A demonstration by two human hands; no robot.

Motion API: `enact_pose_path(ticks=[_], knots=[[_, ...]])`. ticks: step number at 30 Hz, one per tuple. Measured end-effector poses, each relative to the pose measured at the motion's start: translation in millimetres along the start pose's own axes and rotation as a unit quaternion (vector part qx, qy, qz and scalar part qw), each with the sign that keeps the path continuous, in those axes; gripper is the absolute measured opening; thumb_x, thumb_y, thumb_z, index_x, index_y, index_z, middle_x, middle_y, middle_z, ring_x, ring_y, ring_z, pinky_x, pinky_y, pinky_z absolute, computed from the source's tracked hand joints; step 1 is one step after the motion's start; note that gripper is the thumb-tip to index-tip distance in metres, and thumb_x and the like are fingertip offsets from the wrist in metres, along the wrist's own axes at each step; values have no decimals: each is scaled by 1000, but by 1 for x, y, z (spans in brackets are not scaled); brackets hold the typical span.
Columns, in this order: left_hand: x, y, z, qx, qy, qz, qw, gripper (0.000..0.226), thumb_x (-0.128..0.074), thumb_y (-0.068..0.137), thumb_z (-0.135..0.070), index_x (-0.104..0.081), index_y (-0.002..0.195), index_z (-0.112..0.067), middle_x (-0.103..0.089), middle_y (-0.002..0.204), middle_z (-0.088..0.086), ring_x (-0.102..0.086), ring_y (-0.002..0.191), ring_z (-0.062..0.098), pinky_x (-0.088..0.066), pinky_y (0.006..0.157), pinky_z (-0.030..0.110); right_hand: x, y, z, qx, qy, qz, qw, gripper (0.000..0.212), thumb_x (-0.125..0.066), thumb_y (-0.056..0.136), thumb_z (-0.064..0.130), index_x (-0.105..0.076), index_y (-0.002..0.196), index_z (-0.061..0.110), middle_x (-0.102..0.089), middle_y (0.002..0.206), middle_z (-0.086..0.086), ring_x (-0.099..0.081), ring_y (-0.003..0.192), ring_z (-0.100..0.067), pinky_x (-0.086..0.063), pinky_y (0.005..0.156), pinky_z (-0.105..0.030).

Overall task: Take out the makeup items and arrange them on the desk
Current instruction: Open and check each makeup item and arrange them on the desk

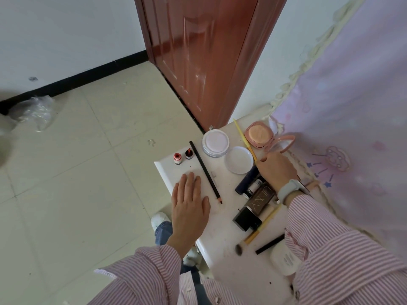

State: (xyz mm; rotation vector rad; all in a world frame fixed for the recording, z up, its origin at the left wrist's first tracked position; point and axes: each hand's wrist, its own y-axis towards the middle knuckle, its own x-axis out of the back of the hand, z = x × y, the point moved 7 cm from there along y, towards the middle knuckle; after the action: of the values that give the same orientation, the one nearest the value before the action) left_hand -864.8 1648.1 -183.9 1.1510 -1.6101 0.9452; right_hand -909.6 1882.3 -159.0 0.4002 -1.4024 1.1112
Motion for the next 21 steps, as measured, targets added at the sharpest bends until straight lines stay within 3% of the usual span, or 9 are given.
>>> enact_pose_path(ticks=[6, 11, 16, 21], knots=[[-3, 0, 1, 0, 12, 3, 1000, 53, -30, 89, -31, -53, 126, -1, -50, 135, 16, -43, 128, 33, -27, 105, 50, 12, -11, 6, 34, -40, -86, 995, 24, -42, 93, 23, -55, 79, 9, -51, 63, -4, -44, 53, -17, -21, 46, -21], [-5, 0, 2, -3, 11, -1, 1000, 53, -31, 89, -31, -53, 127, -1, -50, 135, 16, -43, 128, 33, -27, 106, 49, 29, -44, 21, 128, 54, -192, 971, 20, -51, 92, 25, -63, 86, 9, -52, 63, 4, -42, 52, -12, -21, 46, -18], [-5, 0, 2, -7, 11, -10, 1000, 52, -33, 88, -31, -54, 125, -1, -51, 134, 16, -44, 127, 33, -29, 105, 49, 3, -75, 45, 202, 43, -139, 969, 16, -58, 88, 27, -65, 82, 14, -59, 62, 5, -44, 51, -12, -21, 45, -17], [-6, -1, 2, -6, 14, -6, 1000, 53, -32, 89, -32, -52, 127, -1, -50, 135, 17, -44, 128, 33, -25, 106, 48, -28, -70, 48, 185, -18, -46, 982, 21, -46, 93, 31, -61, 92, 16, -63, 73, 3, -48, 59, -13, -30, 52, -23]])
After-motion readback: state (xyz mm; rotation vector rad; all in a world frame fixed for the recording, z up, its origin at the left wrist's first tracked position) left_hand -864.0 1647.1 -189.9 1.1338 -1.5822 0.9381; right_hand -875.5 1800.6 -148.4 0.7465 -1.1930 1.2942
